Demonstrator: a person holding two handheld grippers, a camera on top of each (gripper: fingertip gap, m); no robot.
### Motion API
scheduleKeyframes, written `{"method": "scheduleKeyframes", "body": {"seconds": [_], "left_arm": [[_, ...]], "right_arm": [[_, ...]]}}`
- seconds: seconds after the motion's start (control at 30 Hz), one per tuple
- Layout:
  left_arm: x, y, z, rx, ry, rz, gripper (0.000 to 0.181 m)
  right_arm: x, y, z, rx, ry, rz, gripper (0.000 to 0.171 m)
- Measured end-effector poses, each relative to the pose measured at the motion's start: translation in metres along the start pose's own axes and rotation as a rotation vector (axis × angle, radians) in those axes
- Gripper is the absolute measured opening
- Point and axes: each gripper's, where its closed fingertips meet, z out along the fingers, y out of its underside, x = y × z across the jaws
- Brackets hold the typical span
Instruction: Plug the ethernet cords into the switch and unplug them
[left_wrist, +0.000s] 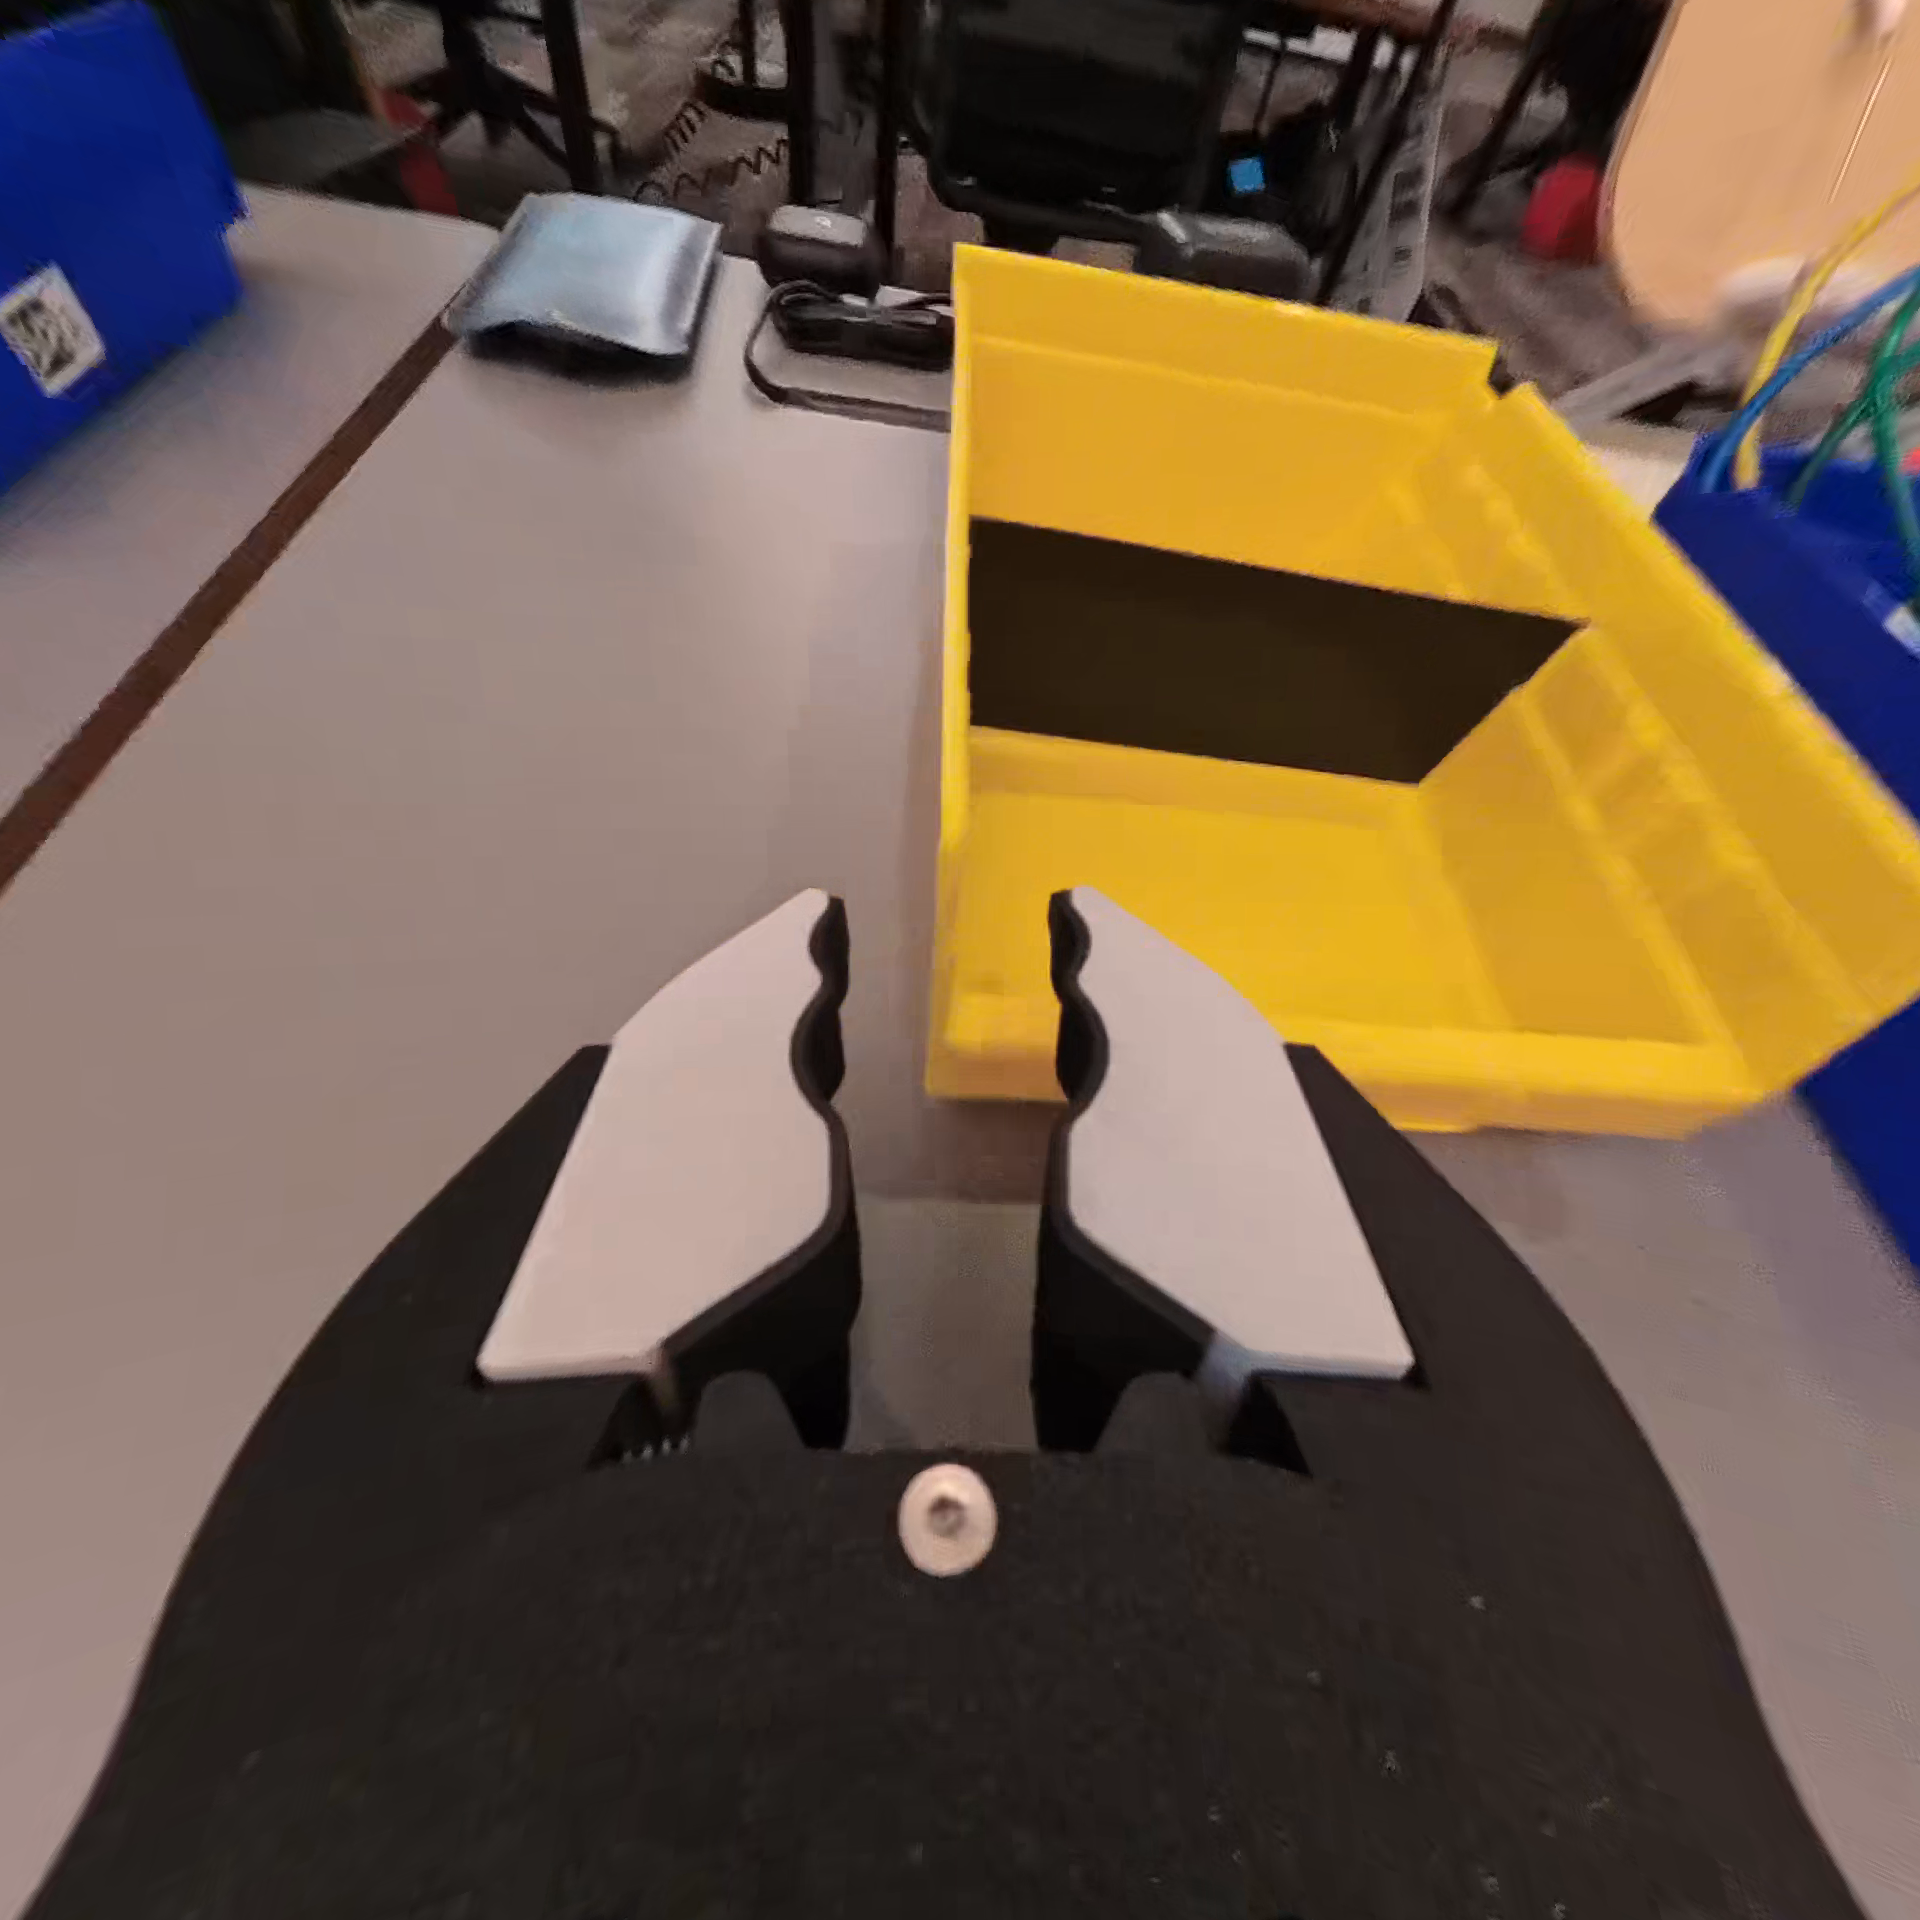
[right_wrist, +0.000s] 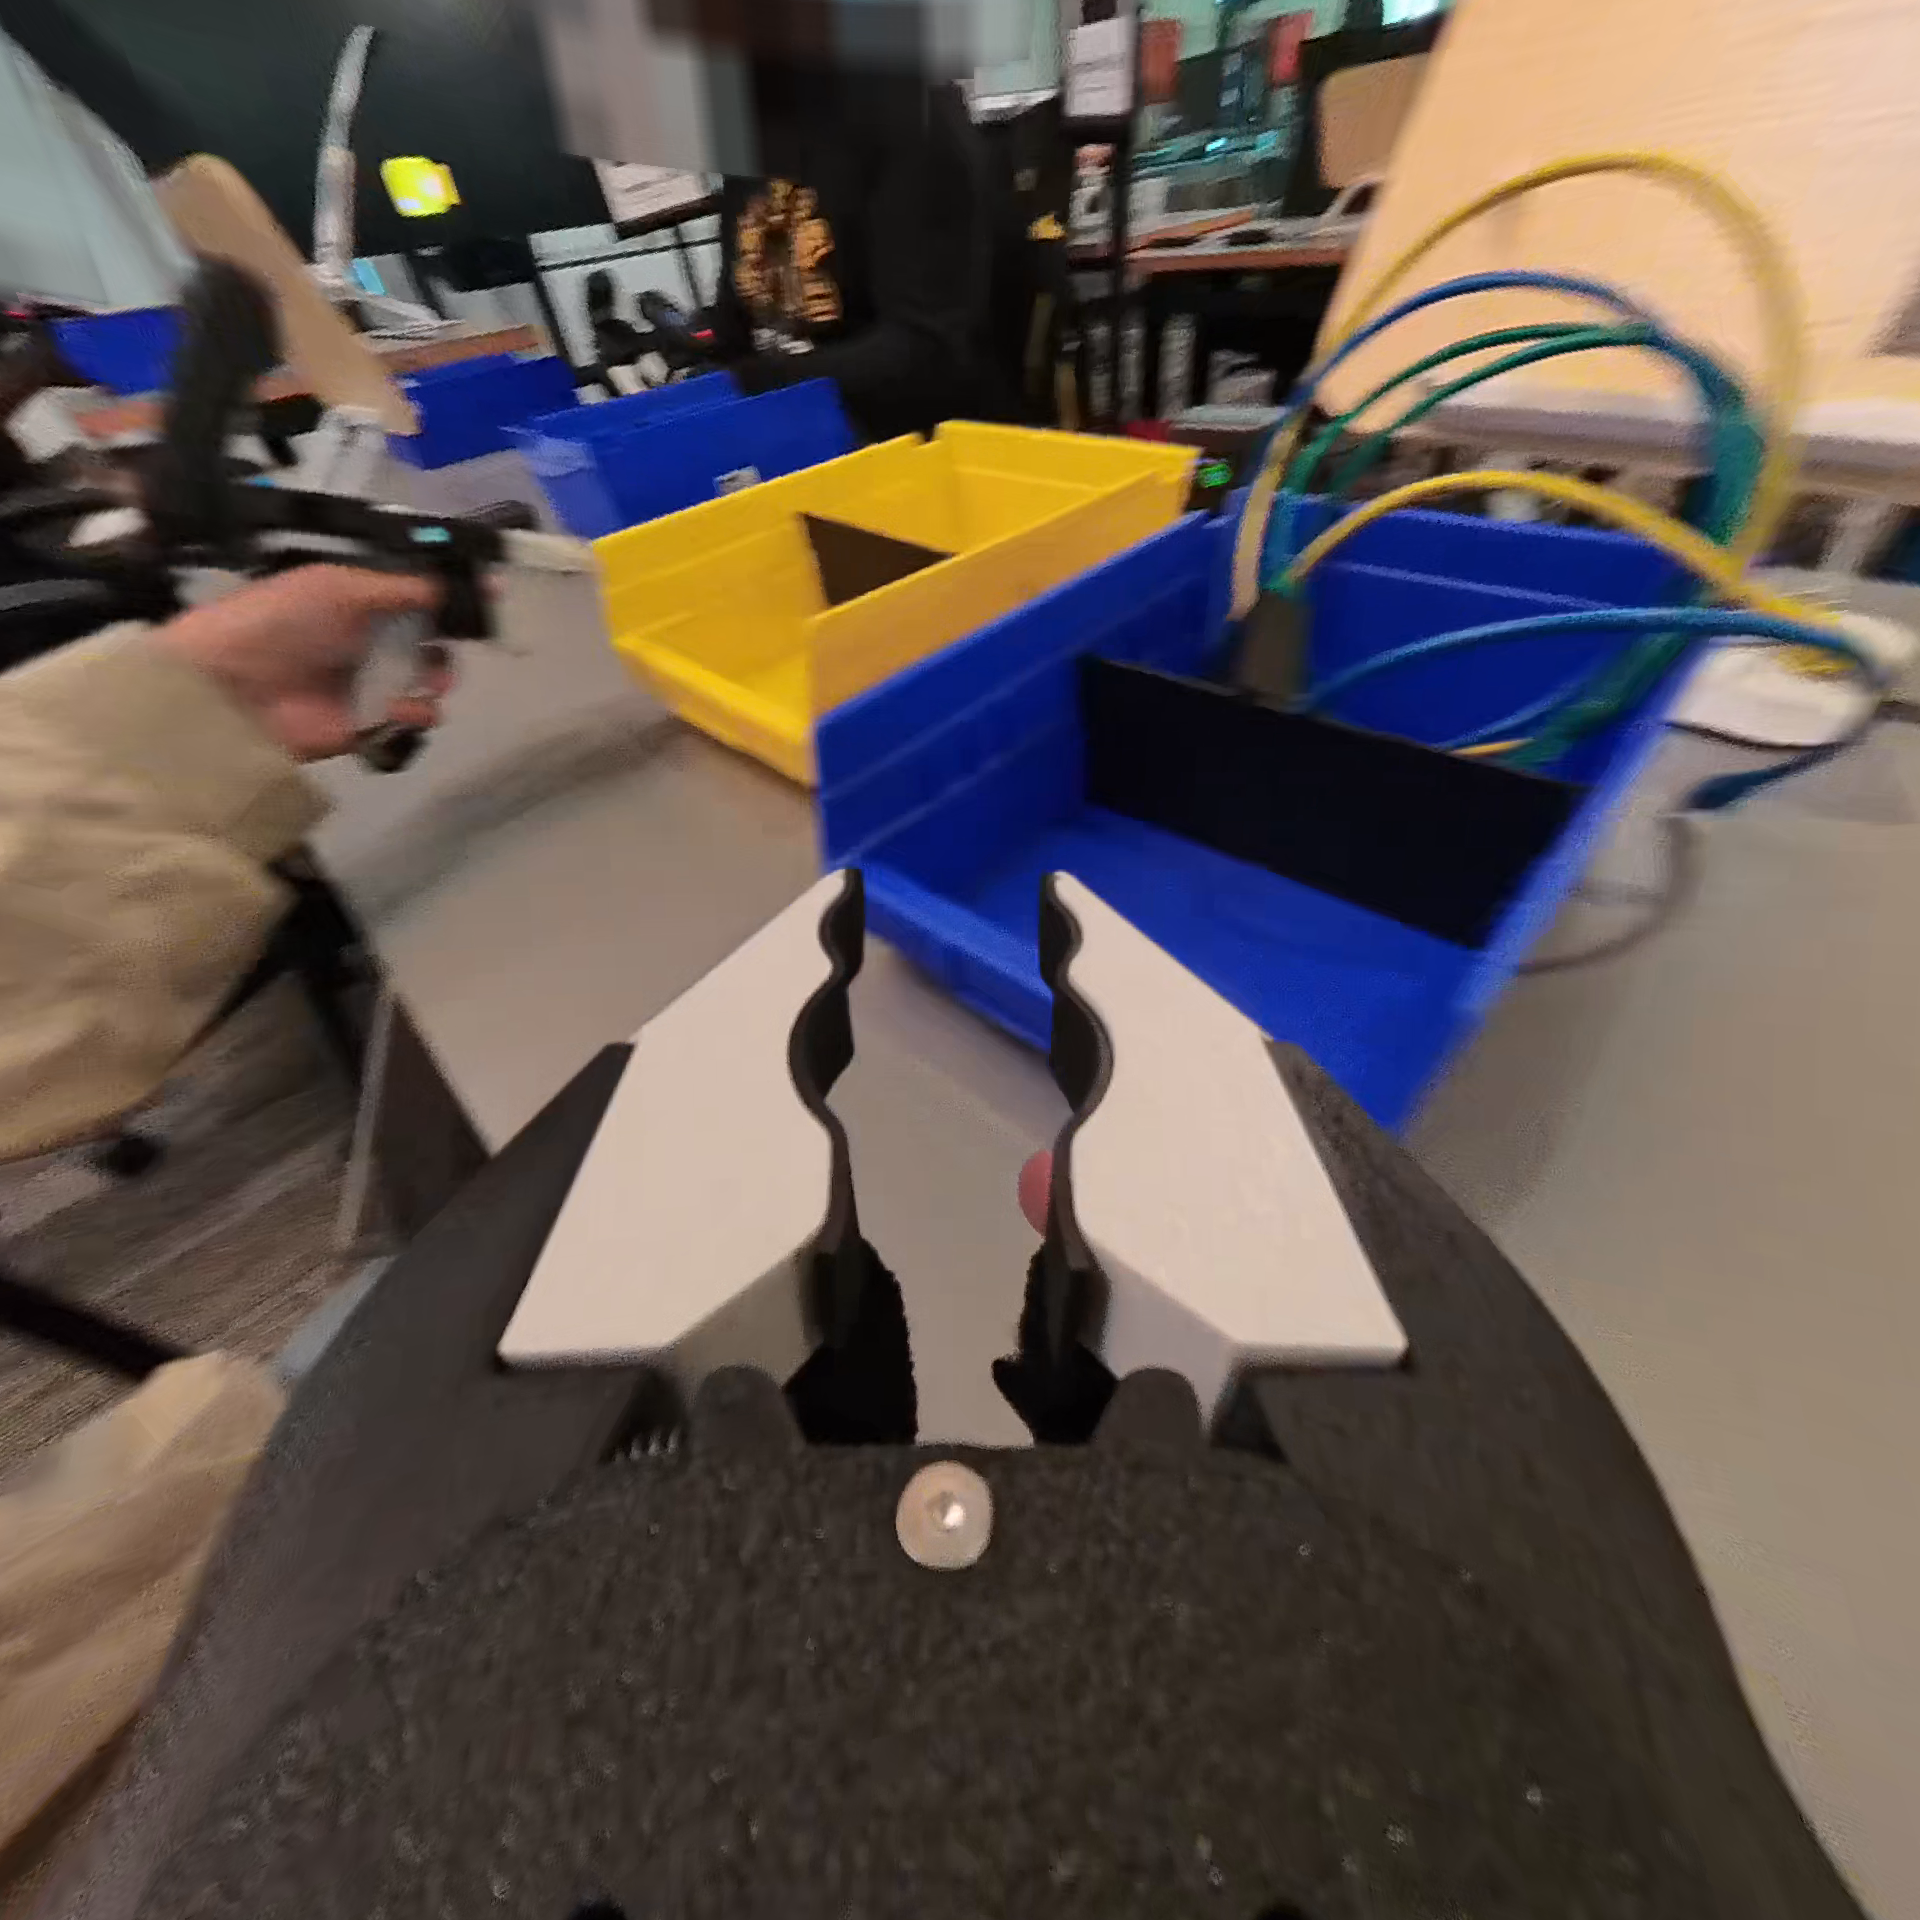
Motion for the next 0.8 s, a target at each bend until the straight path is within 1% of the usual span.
{"method": "scheduleKeyframes", "body": {"seconds": [0.1,0.13,0.17,0.23,0.3,0.43,0.53,0.6,0.67,0.8], "left_arm": [[0.001,0.005,0.030,-0.048,0.024,0.071,0.035],[0.001,0.004,0.036,-0.046,0.024,0.083,0.027],[-0.003,0.005,0.041,-0.046,0.008,0.090,0.015],[-0.003,0.009,0.045,-0.057,0.017,0.076,0.003],[-0.004,0.015,0.042,-0.073,-0.008,0.060,0.003],[0.002,0.029,0.015,-0.078,-0.066,0.109,0.002],[0.004,0.043,-0.017,-0.072,-0.136,0.099,0.002],[0.004,0.053,-0.041,-0.035,-0.202,0.051,0.002],[0.008,0.063,-0.064,-0.006,-0.240,0.079,0.002],[0.024,0.081,-0.099,-0.003,-0.261,0.138,0.004]], "right_arm": [[-0.053,0.019,0.018,-0.055,-0.130,0.029,0.033],[-0.066,0.029,0.026,-0.085,-0.157,0.029,0.033],[-0.076,0.040,0.035,-0.120,-0.169,0.020,0.033],[-0.091,0.061,0.053,-0.189,-0.178,-0.007,0.034],[-0.102,0.070,0.070,-0.218,-0.180,-0.037,0.034],[-0.101,0.066,0.105,-0.211,-0.088,-0.090,0.034],[-0.093,0.055,0.129,-0.173,0.009,-0.066,0.038],[-0.093,0.048,0.145,-0.143,0.047,-0.037,0.041],[-0.092,0.045,0.160,-0.127,0.087,-0.011,0.041],[-0.105,0.056,0.188,-0.160,0.071,0.103,0.037]]}}
